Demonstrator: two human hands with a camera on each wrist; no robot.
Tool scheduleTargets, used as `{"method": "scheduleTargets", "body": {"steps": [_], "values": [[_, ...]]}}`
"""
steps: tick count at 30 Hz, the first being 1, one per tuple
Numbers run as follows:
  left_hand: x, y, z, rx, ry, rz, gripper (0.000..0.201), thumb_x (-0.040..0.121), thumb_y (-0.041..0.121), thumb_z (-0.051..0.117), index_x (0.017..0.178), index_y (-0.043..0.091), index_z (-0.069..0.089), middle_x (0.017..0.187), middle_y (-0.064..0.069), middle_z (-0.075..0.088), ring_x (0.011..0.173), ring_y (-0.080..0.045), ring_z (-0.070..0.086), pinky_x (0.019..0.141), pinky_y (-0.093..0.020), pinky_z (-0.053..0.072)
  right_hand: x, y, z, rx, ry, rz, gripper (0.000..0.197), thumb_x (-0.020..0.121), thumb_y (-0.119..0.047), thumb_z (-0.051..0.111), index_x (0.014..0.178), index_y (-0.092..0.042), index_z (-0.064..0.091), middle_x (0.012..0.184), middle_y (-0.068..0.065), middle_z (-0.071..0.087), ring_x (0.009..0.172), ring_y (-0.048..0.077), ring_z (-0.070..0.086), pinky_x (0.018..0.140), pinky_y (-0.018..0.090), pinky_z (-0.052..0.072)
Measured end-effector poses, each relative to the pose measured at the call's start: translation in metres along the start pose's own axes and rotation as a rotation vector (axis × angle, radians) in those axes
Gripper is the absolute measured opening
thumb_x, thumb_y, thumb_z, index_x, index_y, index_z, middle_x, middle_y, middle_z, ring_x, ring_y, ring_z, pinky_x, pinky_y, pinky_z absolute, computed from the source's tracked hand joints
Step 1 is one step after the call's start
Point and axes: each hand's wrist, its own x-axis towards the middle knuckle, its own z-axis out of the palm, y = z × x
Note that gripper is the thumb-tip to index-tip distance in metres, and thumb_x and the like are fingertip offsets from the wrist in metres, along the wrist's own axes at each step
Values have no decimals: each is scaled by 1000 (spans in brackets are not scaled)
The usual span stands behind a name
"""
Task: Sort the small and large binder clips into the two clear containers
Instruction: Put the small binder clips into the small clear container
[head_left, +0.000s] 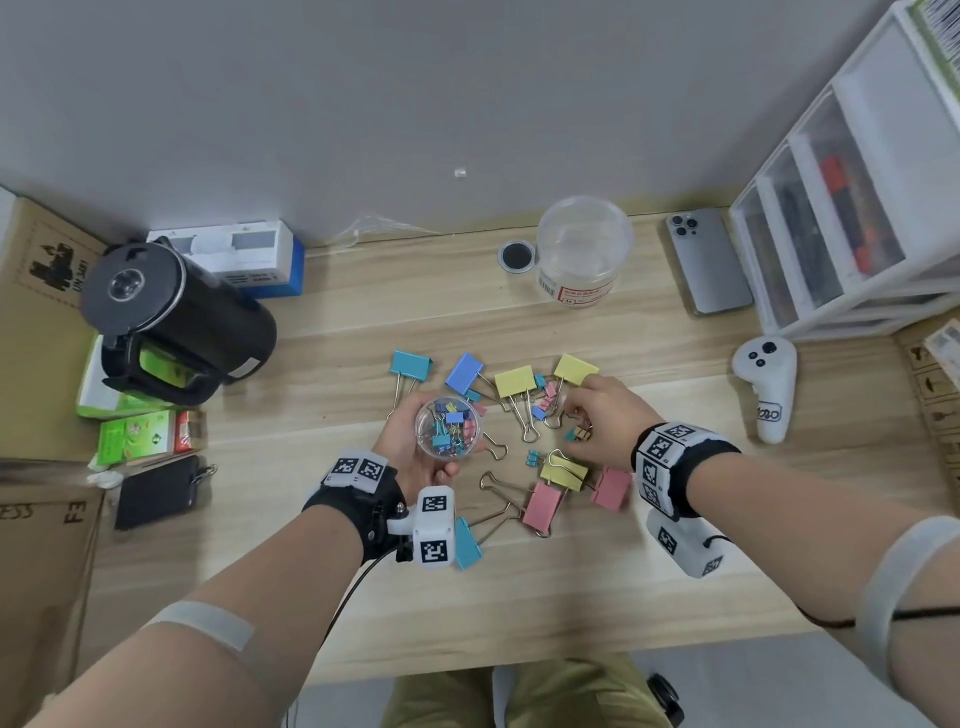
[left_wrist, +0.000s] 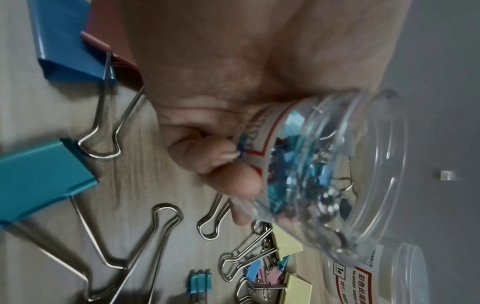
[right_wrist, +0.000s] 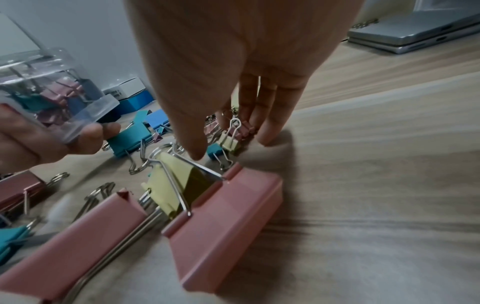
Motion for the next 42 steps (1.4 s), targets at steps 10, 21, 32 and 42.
{"method": "scheduleTargets", "body": {"steps": [10, 21, 32, 42], "values": [[-3, 1, -1, 15, -19, 4, 59, 92, 50, 36, 115, 15, 77, 94, -18, 74, 44, -16, 45, 42, -18, 33, 2, -11, 7, 59, 27, 21, 28, 74, -31, 78, 95, -18, 65, 93, -4, 47, 100, 23, 51, 83, 31, 45], [0, 2, -3, 2, -14, -6, 61, 94, 55, 35, 91, 18, 83, 92, -17, 74, 45, -16, 46, 42, -18, 34, 7, -25, -4, -18, 36, 120, 27, 71, -23, 77, 95, -19, 64, 96, -3, 51, 95, 20, 53, 82, 29, 46], [12, 5, -1, 25, 51, 8, 62, 91, 57, 41, 122, 8, 66, 96, -15, 65, 48, -18, 48, 42, -19, 35, 29, -75, -48, 612, 83, 49, 23, 66, -10, 79, 72, -28, 66, 73, -2, 66, 63, 14, 59, 68, 34, 56], [14, 10, 4, -21, 11, 49, 63, 90, 70, 45, 97, 12, 67, 79, -16, 65, 48, -22, 50, 41, -21, 35, 22, -141, -64, 506, -116, -219, 33, 76, -15, 74, 108, -22, 70, 100, -5, 72, 86, 9, 71, 80, 31, 60]]}}
